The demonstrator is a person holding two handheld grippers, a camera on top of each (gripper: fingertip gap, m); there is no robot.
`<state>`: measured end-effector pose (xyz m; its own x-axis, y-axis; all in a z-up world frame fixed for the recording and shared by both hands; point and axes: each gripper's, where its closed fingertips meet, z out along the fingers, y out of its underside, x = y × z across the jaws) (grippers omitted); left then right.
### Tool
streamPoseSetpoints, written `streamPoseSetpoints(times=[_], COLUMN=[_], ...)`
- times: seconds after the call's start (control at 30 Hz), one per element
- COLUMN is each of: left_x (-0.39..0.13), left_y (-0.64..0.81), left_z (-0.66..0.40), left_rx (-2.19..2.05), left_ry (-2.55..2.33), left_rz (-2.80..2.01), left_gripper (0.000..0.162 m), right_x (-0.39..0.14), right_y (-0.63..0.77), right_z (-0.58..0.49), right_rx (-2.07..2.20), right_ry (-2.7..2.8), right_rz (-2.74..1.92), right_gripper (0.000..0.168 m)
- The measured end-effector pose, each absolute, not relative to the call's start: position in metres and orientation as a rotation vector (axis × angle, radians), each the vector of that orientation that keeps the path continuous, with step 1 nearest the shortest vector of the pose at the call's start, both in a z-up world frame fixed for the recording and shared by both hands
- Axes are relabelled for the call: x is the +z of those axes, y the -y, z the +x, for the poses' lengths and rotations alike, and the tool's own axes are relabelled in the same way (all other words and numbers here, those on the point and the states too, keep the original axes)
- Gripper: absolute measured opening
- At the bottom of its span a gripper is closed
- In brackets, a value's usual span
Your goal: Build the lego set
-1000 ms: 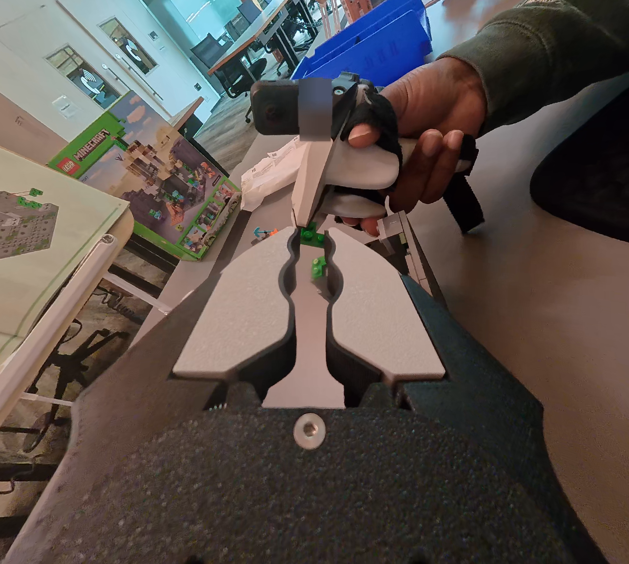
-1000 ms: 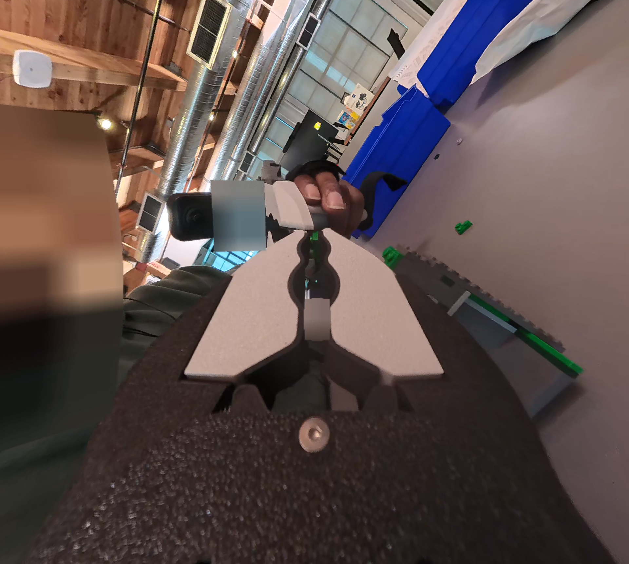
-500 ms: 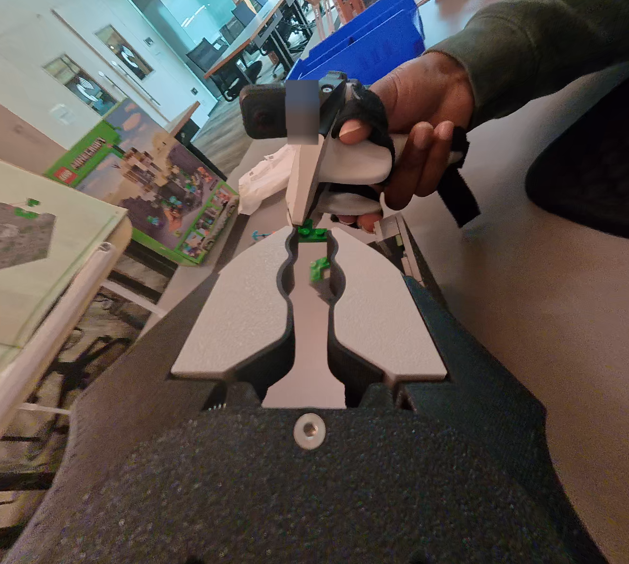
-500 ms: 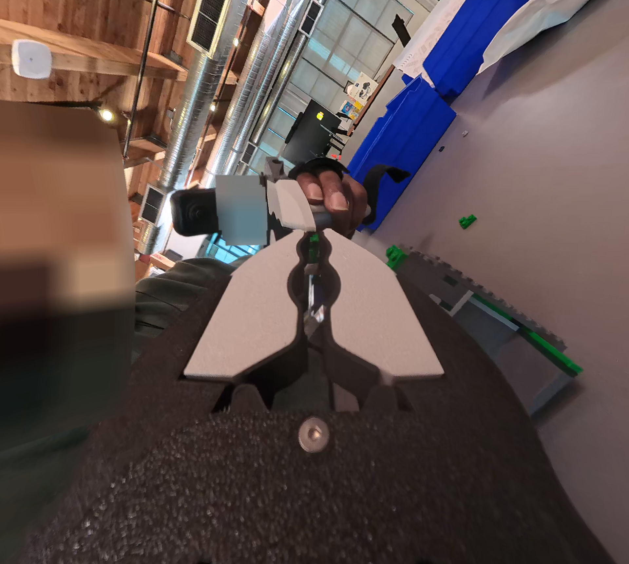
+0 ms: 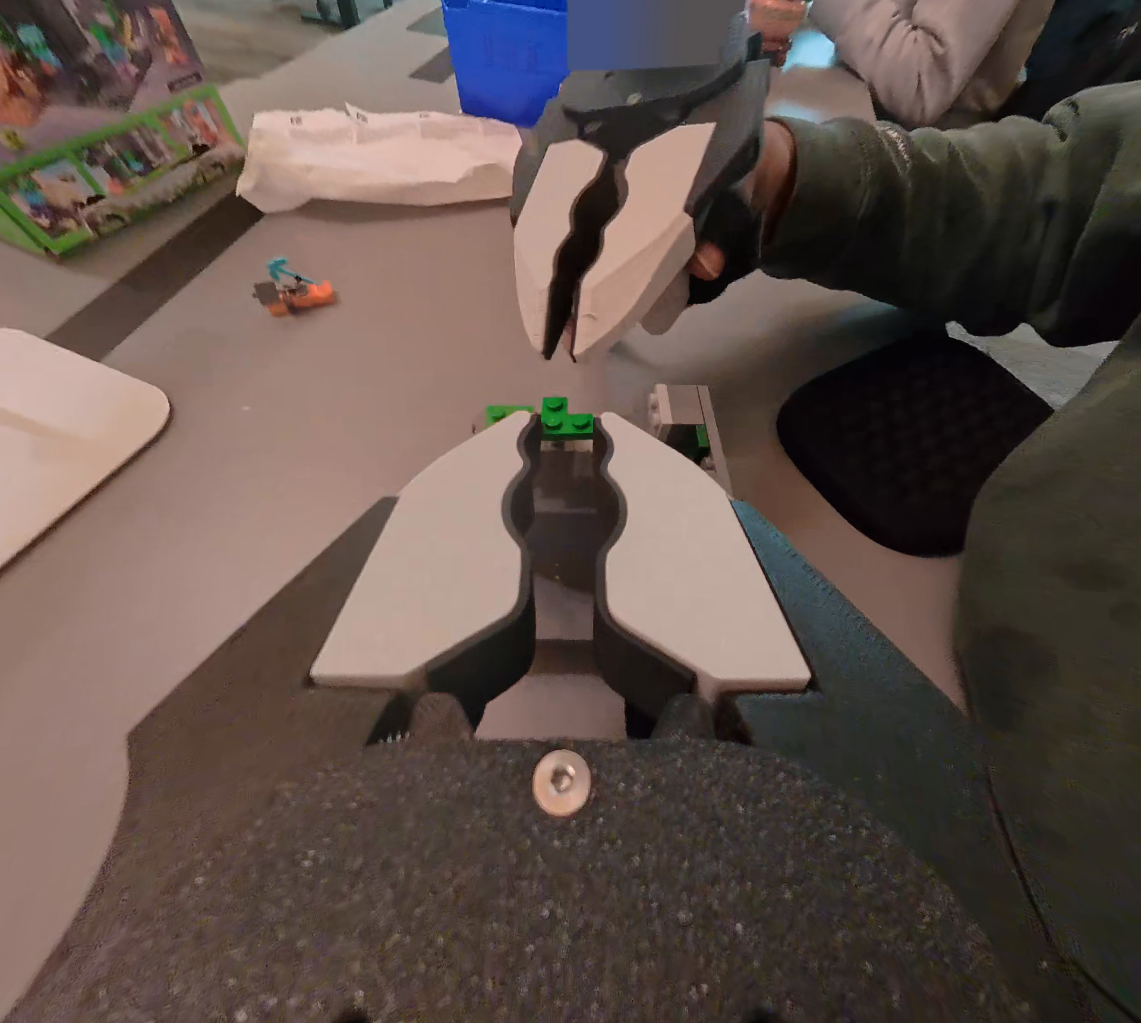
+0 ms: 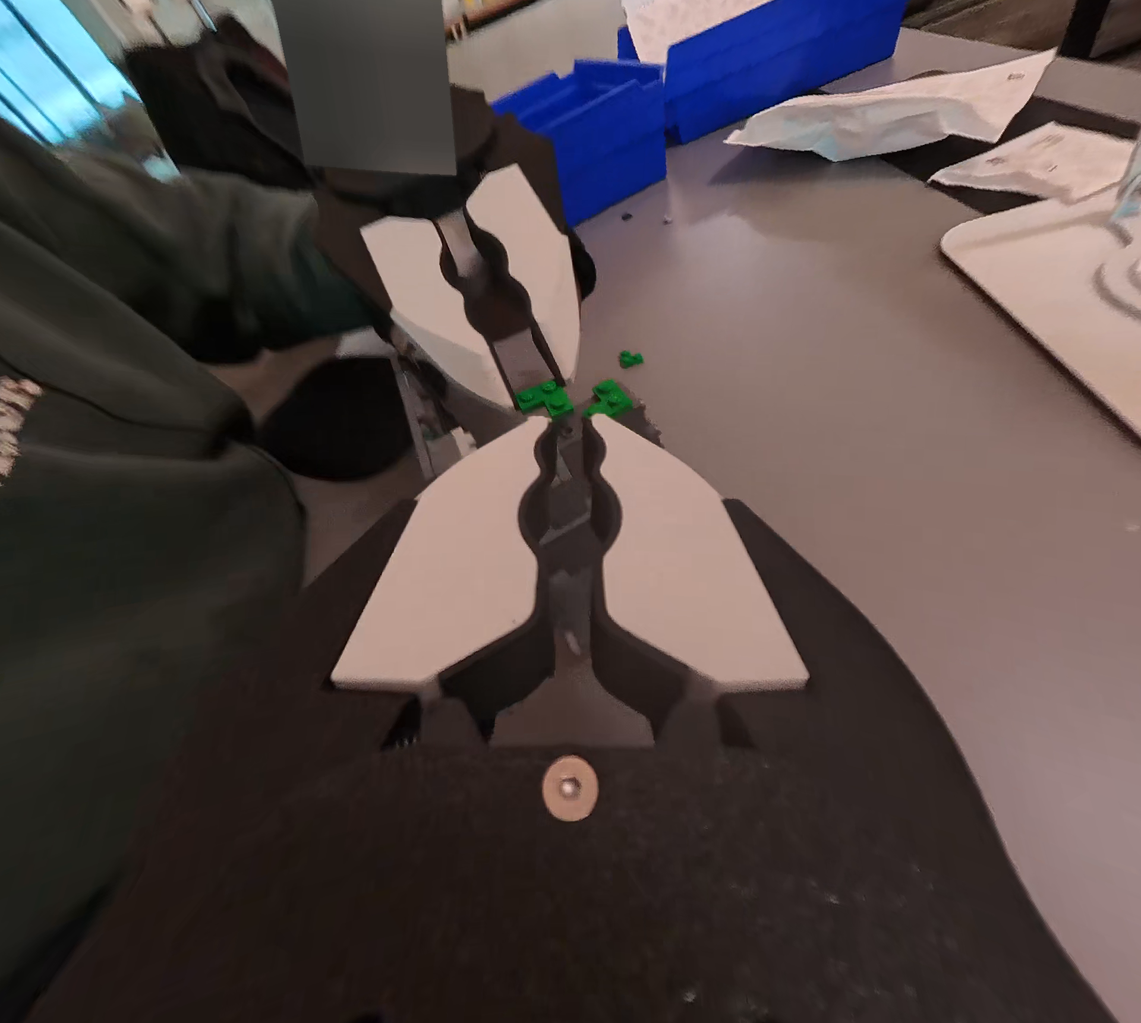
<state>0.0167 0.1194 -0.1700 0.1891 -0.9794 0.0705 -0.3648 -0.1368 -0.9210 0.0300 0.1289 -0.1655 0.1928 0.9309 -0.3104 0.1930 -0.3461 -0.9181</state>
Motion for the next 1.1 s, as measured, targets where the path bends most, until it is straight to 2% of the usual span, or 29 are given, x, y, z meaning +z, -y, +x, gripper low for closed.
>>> streamPoseSetpoints(times=[0.17, 0.83, 1.1], left_x=[-0.173, -0.178, -0.177], left_y=[-0.116, -0.119, -0.119], left_z=[0.019, 0.021, 0.017], left_rx=[-0.949, -0.938, -0.897], left_ry=[-1.311, -1.343, -1.370], left_rz=[-1.678, -1.722, -1.696], left_gripper=[0.016, 0.019, 0.016], right_x=[-0.174, -0.176, -0.177], right_y=[-0.124, -0.126, -0.127], right_z=[0.025, 0.017, 0.018], right_rx=[1.016, 0.812, 0.734], right_ry=[1.295, 1.596, 1.629], right_rz=[-1.648, -1.618, -1.617], right_gripper=[0.009, 0.006, 0.004])
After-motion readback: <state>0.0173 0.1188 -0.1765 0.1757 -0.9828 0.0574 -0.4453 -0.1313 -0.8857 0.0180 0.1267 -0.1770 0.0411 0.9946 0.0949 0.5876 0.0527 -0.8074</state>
